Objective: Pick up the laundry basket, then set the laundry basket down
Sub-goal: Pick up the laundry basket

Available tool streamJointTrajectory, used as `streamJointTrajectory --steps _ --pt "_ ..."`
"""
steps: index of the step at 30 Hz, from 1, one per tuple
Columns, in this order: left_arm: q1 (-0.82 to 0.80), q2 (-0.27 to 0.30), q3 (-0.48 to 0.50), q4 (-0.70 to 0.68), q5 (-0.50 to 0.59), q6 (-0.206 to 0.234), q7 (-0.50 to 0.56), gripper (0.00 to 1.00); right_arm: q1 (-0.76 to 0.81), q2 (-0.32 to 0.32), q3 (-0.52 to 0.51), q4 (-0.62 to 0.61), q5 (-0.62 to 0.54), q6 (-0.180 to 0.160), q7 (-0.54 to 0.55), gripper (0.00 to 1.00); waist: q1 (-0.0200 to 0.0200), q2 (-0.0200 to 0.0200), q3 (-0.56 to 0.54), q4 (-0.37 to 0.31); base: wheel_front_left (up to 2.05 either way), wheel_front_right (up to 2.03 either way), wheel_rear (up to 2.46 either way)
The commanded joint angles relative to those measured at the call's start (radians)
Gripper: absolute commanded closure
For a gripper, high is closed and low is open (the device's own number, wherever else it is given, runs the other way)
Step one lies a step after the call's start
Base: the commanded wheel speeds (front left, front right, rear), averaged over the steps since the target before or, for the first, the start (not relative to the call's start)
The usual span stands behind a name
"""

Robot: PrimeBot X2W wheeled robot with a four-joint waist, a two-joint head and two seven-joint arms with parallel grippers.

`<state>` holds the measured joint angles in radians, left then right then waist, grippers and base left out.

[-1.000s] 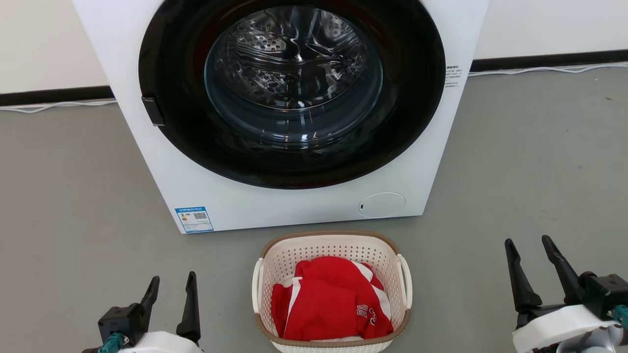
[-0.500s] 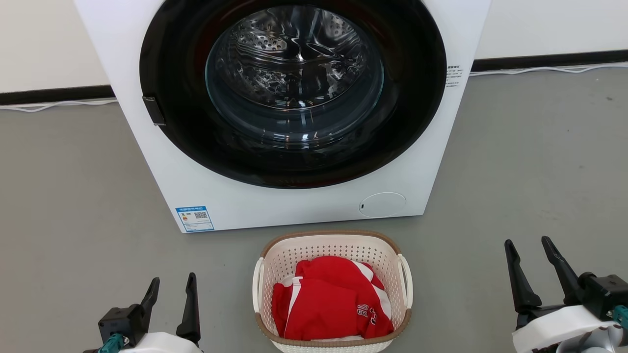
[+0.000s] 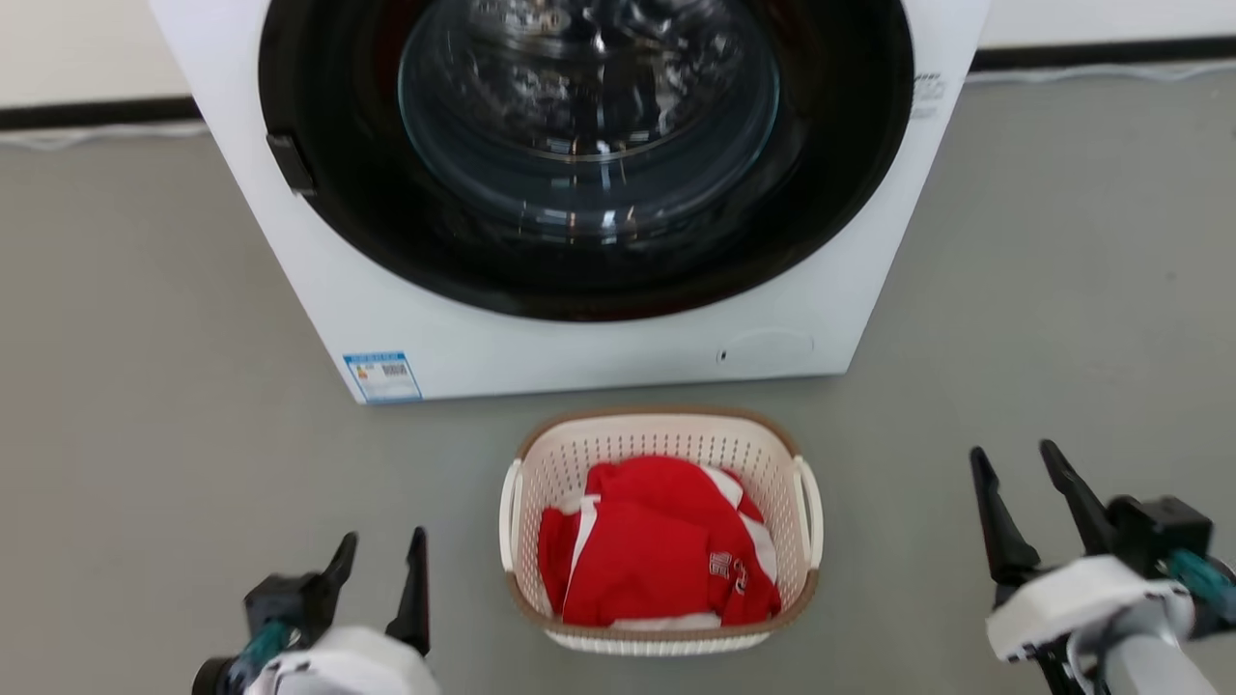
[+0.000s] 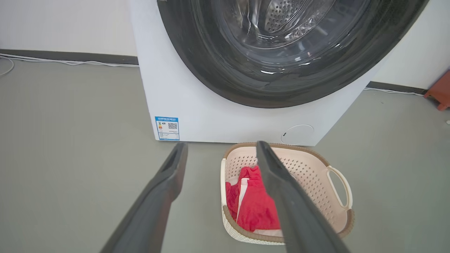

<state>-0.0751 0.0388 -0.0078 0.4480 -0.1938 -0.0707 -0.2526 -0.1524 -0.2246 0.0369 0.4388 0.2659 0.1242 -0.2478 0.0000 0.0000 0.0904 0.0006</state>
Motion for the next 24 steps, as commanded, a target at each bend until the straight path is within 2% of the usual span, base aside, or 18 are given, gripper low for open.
streamJointTrajectory --steps 1,6,13,18,24 --pt "-0.082 0.011 0.012 0.025 -0.014 0.0 -0.009 0.0 -0.064 -0.017 0.039 0.027 -0.003 0.007 -0.014 0.0 0.0 0.0 0.041 0.007 0.0 0.0 0.0" --pt "-0.194 0.011 -0.024 0.162 -0.02 -0.004 -0.009 0.0 -0.172 -0.023 0.094 0.17 -0.002 0.007 -0.013 0.0 0.0 0.0 0.106 0.019 0.0 0.0 0.0" --pt "-0.432 0.011 -0.102 0.374 -0.044 -0.01 0.002 0.0 -0.37 -0.041 0.19 0.38 0.019 0.007 0.038 0.0 0.0 0.0 0.26 0.043 0.0 0.0 0.0" --pt "-0.581 0.011 -0.188 0.506 -0.126 -0.022 0.05 0.0 -0.491 -0.038 0.239 0.493 0.049 0.007 0.089 0.0 0.0 0.0 0.371 0.052 0.0 0.0 0.0" --pt "-0.714 0.011 -0.293 0.627 -0.231 -0.01 0.063 0.0 -0.603 0.007 0.316 0.6 0.085 0.007 0.091 0.0 0.0 0.0 0.476 0.035 0.0 0.0 0.0"
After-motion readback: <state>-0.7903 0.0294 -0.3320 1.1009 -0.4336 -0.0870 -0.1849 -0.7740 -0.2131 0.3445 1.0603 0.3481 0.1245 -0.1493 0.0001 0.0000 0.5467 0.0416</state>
